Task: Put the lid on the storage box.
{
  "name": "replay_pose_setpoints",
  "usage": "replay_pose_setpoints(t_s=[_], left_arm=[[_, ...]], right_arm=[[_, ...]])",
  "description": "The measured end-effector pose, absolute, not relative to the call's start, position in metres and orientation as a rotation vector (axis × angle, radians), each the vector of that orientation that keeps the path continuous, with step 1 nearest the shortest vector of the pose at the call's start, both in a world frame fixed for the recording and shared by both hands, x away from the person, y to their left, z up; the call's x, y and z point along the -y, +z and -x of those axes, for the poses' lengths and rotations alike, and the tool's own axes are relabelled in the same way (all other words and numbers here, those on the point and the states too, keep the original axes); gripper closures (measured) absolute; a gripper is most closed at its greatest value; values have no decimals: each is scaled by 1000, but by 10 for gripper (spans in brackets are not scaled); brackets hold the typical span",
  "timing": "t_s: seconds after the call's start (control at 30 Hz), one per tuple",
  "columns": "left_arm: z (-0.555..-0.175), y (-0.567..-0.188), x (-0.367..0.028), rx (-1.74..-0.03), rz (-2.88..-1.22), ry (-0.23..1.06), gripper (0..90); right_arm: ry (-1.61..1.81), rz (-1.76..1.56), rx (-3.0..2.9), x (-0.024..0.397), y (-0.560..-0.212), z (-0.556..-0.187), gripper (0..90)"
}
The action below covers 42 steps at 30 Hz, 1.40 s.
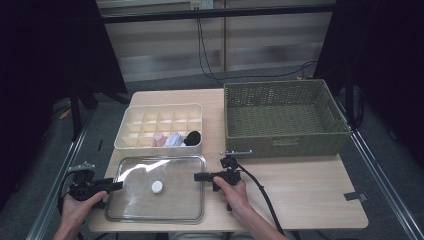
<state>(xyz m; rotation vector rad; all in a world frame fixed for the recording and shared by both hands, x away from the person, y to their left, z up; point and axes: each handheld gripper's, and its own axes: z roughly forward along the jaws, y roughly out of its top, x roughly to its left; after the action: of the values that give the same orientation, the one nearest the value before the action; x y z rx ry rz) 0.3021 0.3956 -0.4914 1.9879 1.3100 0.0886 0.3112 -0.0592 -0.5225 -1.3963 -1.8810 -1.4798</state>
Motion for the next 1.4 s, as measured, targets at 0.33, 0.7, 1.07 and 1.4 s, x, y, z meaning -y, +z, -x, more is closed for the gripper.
replay_pose_setpoints(t_s=[0.33,0.7,1.07,1.4], left_arm=[[-298,-494,-394,-1264,-1956,-29,401],[-299,-491,-395,-1273,-1908,-28,497],[-295,-481,-398,-1245,-1887,24,558],[-297,-468,-393,-1212,-1873,106,596]], right_arm=[[-1527,1344,1943,58,-515,-308,737],[-1486,1400,2009,60,-509,-310,697],[-1500,1401,2101,56,-494,-310,678],[-1528,1405,2123,61,-478,-315,699]])
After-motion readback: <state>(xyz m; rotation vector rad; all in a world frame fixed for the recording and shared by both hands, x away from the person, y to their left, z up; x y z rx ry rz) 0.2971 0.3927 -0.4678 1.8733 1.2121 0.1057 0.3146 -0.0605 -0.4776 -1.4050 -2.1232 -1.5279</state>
